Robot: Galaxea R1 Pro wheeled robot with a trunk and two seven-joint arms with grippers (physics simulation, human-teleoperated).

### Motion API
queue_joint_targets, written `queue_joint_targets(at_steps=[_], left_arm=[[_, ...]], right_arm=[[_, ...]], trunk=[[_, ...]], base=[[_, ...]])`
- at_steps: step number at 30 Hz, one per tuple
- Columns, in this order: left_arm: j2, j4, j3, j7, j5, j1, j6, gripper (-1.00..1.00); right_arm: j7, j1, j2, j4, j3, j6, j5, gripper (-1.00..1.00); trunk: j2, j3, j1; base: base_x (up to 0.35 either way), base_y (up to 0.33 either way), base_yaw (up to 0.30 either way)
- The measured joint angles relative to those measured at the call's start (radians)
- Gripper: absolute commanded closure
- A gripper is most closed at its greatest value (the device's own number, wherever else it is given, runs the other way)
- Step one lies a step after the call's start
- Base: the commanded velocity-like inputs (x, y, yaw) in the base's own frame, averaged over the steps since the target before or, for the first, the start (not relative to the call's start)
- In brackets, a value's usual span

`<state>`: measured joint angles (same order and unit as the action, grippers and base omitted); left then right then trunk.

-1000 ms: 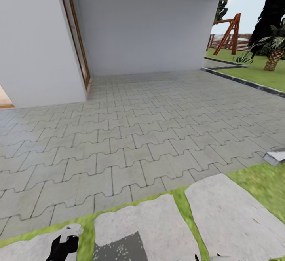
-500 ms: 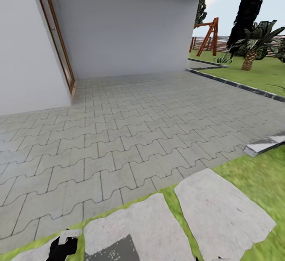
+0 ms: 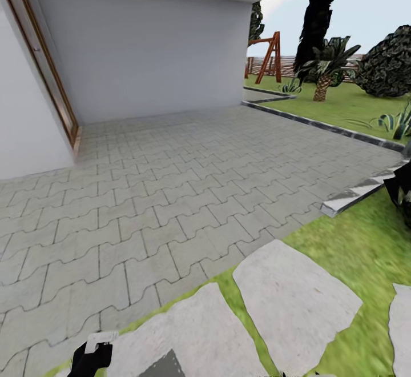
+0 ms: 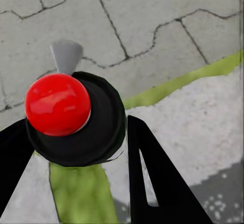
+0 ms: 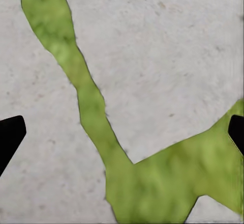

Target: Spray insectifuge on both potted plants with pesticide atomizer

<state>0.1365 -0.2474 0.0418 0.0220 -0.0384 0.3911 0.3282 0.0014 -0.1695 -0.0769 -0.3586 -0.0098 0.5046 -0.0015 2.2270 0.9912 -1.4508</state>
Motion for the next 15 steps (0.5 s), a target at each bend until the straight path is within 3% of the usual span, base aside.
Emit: queue_joint_targets(at_steps=[15], left_arm=[[-0.004,0.002,-0.003,-0.003,0.003,0.0,-0.001,1.0]], right_arm=[[0.0,0.0,0.002,-0.002,0.0,0.0,0.0,-1.0]], trunk=[[-0.007,-0.016,0.004]], base=[[0.0,0.0,-0.282]])
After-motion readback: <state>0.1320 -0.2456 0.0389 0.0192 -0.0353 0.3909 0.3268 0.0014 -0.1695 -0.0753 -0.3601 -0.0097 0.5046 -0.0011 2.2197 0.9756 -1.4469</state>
